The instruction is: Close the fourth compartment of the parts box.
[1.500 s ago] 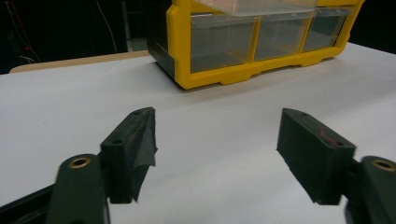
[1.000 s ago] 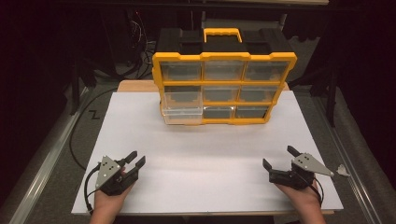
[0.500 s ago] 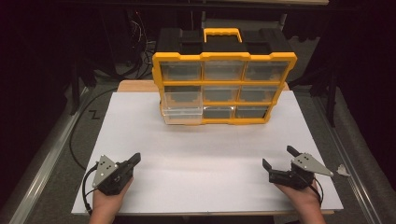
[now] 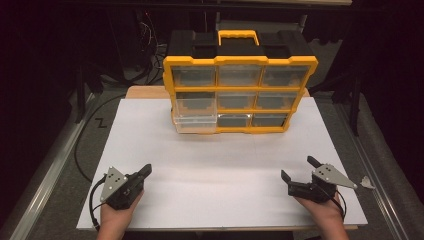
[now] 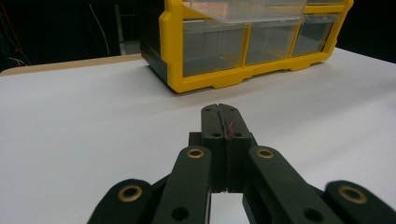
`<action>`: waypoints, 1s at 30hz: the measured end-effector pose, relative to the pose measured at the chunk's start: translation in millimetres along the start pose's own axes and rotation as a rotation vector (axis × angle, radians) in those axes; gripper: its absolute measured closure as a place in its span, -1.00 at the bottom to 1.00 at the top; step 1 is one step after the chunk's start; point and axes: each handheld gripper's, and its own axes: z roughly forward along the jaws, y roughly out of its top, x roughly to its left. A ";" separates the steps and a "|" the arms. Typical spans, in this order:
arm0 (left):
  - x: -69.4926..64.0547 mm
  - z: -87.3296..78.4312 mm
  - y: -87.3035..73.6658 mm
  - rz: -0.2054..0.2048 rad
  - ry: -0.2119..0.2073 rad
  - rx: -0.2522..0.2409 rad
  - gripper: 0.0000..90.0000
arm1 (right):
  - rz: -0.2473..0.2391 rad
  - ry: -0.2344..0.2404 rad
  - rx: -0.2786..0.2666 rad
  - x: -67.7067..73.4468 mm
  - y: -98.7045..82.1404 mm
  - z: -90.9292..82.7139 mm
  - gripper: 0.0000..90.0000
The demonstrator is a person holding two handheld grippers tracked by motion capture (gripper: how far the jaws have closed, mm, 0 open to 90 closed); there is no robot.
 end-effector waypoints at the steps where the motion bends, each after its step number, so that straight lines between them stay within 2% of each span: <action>1: -1.0 0.5 0.1 -0.004 -0.003 -0.005 0.99 | 0.003 0.003 -0.003 0.5 0.3 -0.2 -0.98; 12: -16.8 9.1 4.2 0.008 -0.026 -0.035 0.99 | -0.005 0.011 0.002 1.9 -0.3 2.0 -0.98; 22: -30.8 21.3 10.2 0.011 -0.070 -0.032 0.99 | -0.010 0.016 0.002 2.9 -0.1 2.6 -0.98; 28: -37.2 30.3 15.9 0.020 -0.080 -0.030 0.99 | -0.007 0.020 0.005 3.8 -0.6 3.7 -0.98; 30: -38.0 32.9 18.5 0.012 -0.082 -0.034 0.99 | -0.006 0.021 0.007 4.2 -0.9 4.2 -0.98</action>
